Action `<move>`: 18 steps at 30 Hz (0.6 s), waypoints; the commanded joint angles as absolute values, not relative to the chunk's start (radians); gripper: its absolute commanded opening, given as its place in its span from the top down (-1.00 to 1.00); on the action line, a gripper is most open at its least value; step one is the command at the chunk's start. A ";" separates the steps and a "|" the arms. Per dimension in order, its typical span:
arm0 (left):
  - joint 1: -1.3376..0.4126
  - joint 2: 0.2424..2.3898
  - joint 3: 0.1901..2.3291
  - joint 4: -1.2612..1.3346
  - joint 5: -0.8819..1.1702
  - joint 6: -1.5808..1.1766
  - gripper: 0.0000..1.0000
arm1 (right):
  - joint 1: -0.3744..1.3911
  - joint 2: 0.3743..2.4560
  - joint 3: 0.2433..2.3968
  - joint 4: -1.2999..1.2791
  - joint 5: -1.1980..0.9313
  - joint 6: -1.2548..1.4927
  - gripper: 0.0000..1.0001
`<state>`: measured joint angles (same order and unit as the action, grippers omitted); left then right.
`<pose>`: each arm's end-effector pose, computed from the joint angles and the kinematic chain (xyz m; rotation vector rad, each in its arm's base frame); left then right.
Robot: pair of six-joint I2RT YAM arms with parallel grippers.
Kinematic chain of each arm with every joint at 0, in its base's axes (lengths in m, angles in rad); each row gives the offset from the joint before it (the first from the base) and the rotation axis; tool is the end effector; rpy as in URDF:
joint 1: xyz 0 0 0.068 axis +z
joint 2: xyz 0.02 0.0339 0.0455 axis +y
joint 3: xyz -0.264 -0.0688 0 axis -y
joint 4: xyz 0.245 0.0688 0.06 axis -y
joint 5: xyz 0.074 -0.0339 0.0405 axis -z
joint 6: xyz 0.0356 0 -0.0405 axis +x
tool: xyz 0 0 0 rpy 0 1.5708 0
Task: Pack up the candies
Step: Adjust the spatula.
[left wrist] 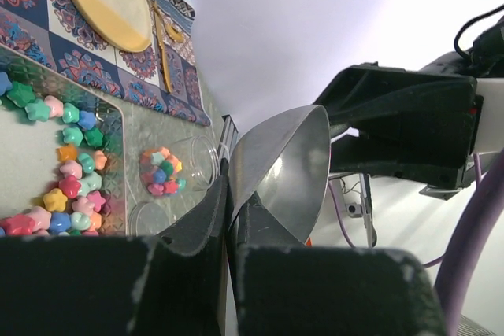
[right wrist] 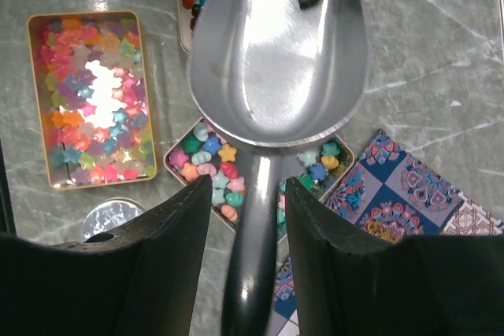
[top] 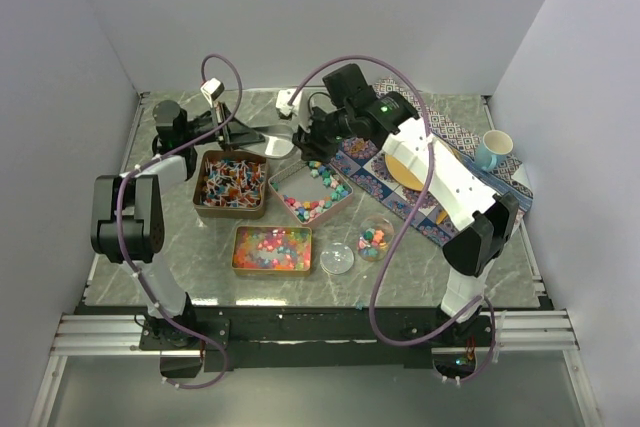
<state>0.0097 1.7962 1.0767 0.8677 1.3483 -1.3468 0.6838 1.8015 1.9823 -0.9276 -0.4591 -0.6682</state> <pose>0.3841 -0.0310 0.2666 0.1339 1.9273 -1.9072 0.2910 0.2575 0.4016 -1.6009 1.6255 0.5381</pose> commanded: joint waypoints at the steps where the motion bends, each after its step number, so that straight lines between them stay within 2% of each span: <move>1: 0.006 1.784 1.124 0.882 1.411 -1.348 0.98 | 0.655 1.802 2.020 -0.962 -0.454 -0.647 0.02; 4: 0.006 1.787 1.158 0.769 1.431 -1.264 0.99 | 0.646 1.815 2.034 -0.986 -0.452 -0.660 0.13; 6: 0.008 1.787 1.179 0.700 1.436 -1.204 0.98 | 0.637 1.824 2.043 -1.002 -0.460 -0.664 0.30; 14: 0.006 1.792 1.203 0.614 1.440 -1.125 0.98 | 0.635 1.861 2.095 -1.058 -0.511 -0.684 0.59; 18: 0.008 1.793 1.255 0.332 1.372 -0.909 0.95 | 0.635 1.861 2.120 -1.063 -0.558 -0.678 0.68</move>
